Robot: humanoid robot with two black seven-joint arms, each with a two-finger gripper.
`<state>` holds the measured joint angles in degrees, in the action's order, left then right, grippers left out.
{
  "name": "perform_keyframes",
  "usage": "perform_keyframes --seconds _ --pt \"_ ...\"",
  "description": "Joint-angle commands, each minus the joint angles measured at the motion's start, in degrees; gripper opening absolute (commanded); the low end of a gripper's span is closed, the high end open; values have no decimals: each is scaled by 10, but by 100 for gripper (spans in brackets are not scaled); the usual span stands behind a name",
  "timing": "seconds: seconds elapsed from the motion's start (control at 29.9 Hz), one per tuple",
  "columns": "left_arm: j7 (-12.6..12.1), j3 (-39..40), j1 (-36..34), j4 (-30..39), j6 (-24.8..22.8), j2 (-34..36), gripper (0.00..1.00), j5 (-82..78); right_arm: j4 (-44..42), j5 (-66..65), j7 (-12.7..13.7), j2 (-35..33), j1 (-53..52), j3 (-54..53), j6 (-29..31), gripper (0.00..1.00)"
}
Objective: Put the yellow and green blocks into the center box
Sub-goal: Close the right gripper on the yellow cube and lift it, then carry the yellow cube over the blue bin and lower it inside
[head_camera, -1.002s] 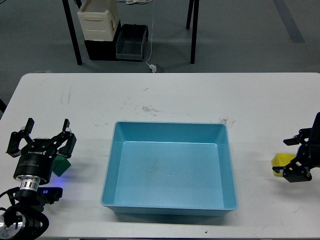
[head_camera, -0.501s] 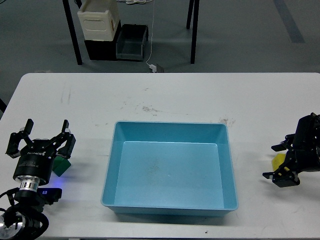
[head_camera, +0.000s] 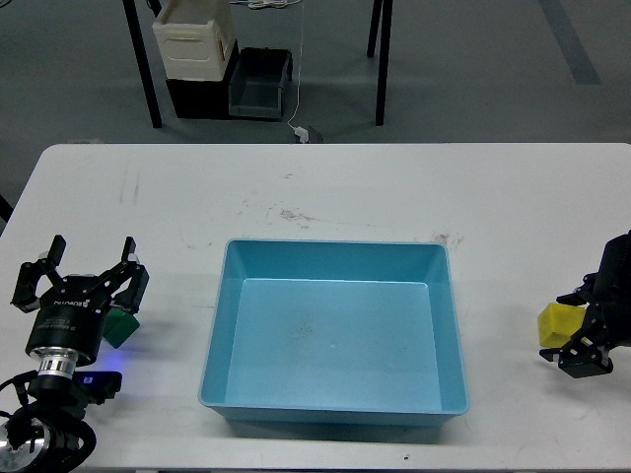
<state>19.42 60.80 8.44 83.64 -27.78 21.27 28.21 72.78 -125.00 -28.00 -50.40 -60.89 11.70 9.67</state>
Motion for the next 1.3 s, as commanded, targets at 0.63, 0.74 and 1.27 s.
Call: perform_keyframes --seconds 0.63,0.74,1.27 --pt "1 1 0 -16 -1 -5 100 1 -4 0 0 -11 12 1 -3 32" --pt "1 2 0 -21 -2 -6 100 1 -7 0 0 -12 3 0 -3 18" --pt "1 4 -3 -21 -2 -10 100 2 45 76 0 -18 -174 -146 -4 7"
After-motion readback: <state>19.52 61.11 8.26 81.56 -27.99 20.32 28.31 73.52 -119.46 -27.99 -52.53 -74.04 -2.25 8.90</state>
